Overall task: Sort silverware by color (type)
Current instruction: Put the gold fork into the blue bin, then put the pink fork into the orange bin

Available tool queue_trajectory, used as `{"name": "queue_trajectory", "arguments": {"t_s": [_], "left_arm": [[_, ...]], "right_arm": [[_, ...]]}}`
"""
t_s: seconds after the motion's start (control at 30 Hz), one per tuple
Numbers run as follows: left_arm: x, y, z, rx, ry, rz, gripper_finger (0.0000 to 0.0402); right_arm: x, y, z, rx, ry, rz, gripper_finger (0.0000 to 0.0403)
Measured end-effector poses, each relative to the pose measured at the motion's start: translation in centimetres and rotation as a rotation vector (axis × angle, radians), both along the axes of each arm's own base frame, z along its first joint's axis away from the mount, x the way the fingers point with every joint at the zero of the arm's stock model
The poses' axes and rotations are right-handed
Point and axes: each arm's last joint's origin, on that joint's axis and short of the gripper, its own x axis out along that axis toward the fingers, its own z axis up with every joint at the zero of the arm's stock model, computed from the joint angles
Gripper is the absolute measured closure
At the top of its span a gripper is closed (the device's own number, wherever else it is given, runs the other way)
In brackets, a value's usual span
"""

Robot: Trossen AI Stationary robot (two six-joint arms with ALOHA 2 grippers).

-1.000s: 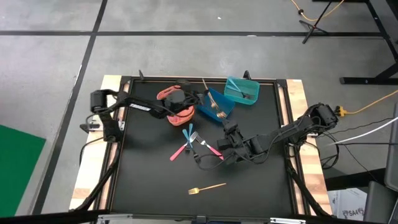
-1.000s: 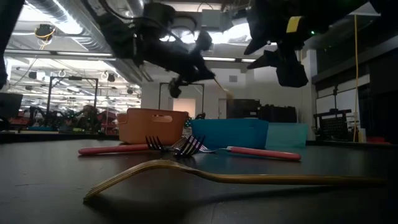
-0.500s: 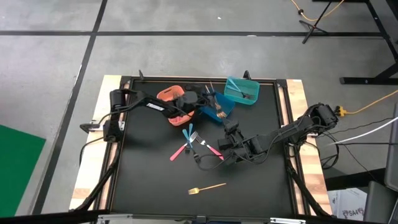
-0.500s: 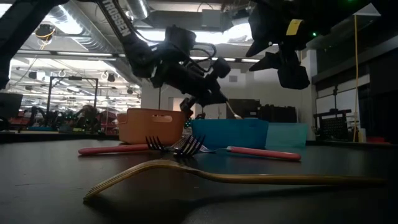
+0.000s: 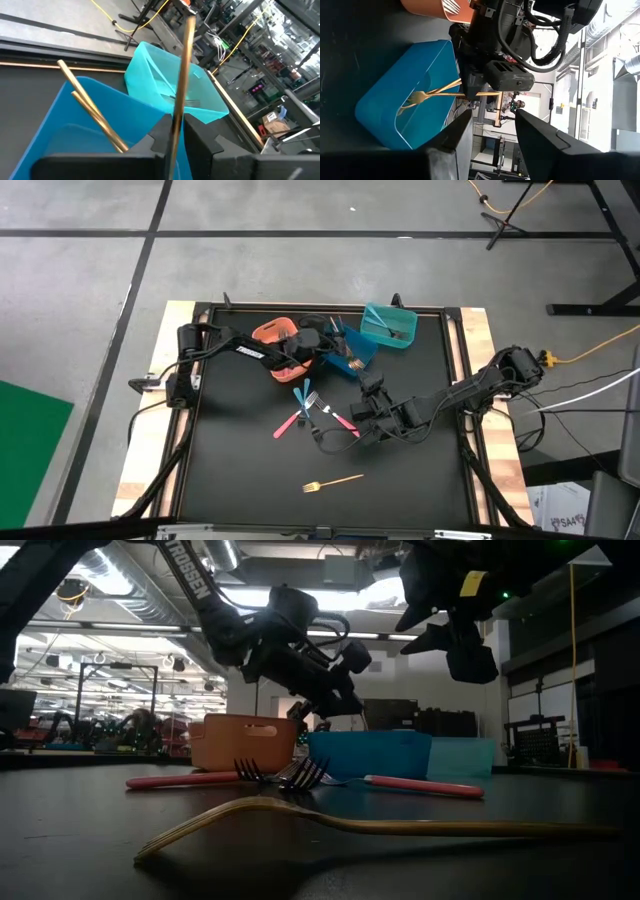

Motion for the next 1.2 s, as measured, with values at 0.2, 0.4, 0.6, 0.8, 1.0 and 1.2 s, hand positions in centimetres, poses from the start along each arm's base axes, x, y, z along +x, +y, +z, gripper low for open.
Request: {"name": "queue_trajectory", "arguments": {"t_s": [0.2,0.4,0.6,0.8,1.0,1.2], "left_arm": [[-0.01,0.0,-0.02,-0.001,0.003,0.0,0.0334],[-0.01,0.0,-0.03,-0.001,0.003,0.0,0.0312],[-0.01,0.0,-0.03,-0.001,0.003,0.0,0.0295],[-0.01,0.0,-0.03,-0.001,0.003,0.0,0.0292],[-0.01,0.0,-0.02,-0.001,0.003,0.0,0.0293],[0.0,0.0,-0.02,0.001,0.003,-0.001,0.0294]], "right_arm": [[0.0,0.0,0.0,0.0,0.0,0.0,0.026],[0.0,0.0,0.0,0.0,0.0,0.0,0.026],[0.0,0.0,0.0,0.0,0.0,0.0,0.026],[0.0,0.0,0.0,0.0,0.0,0.0,0.026],[0.0,0.0,0.0,0.0,0.0,0.0,0.026],[0.0,-0.01,-0.01,0.025,-0.04,-0.012,0.026]]}}
